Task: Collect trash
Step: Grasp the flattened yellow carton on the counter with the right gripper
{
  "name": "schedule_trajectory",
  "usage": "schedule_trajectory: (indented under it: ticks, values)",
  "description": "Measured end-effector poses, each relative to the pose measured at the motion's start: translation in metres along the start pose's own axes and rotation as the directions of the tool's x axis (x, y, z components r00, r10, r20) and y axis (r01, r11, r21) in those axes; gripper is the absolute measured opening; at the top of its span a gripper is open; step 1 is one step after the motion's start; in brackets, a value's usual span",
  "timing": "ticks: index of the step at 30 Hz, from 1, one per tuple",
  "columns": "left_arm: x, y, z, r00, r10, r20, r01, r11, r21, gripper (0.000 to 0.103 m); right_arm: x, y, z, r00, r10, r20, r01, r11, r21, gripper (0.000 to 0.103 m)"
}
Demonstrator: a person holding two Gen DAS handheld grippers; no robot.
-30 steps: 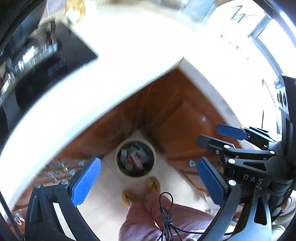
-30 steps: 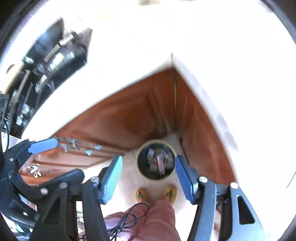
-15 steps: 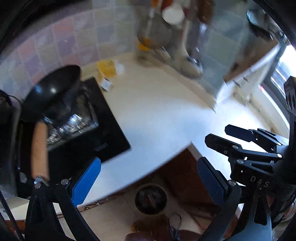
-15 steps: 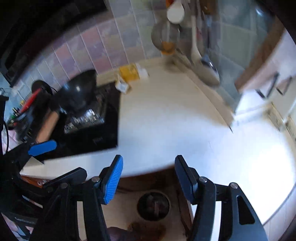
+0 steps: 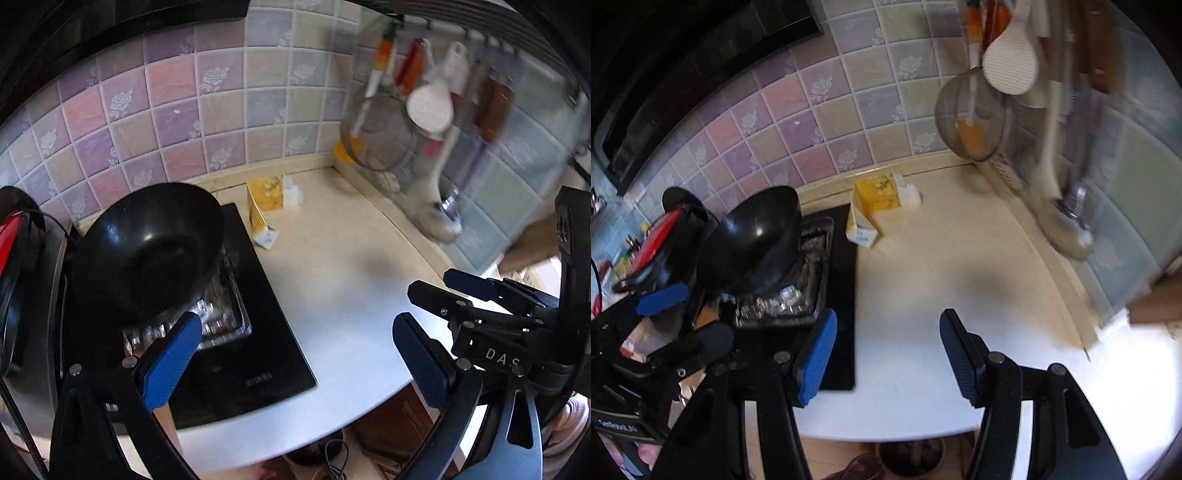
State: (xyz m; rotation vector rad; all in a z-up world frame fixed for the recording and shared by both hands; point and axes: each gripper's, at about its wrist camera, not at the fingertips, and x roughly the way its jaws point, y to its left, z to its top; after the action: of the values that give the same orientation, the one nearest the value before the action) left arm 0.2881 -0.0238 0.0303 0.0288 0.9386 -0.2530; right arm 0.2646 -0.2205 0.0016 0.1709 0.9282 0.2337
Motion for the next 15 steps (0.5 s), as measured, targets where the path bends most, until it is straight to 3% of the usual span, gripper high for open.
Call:
schedule_trajectory:
  ticks: [9,15]
  values:
    - [0.051,0.055,0.106,0.998,-0.069,-0.014,0.068,0.996,-0.063,0.088,0.076,0.009,0.087,0.999,0.007,-0.037,-0.005,0.998,0.058,0.059]
    - [0.094,0.084,0.156,0.997,-0.063,-0.033,0.06,0.993,-0.105,0.078,0.142,0.014,0.124,0.996,0.017,-0.083,-0.01,0.997,0.076,0.058]
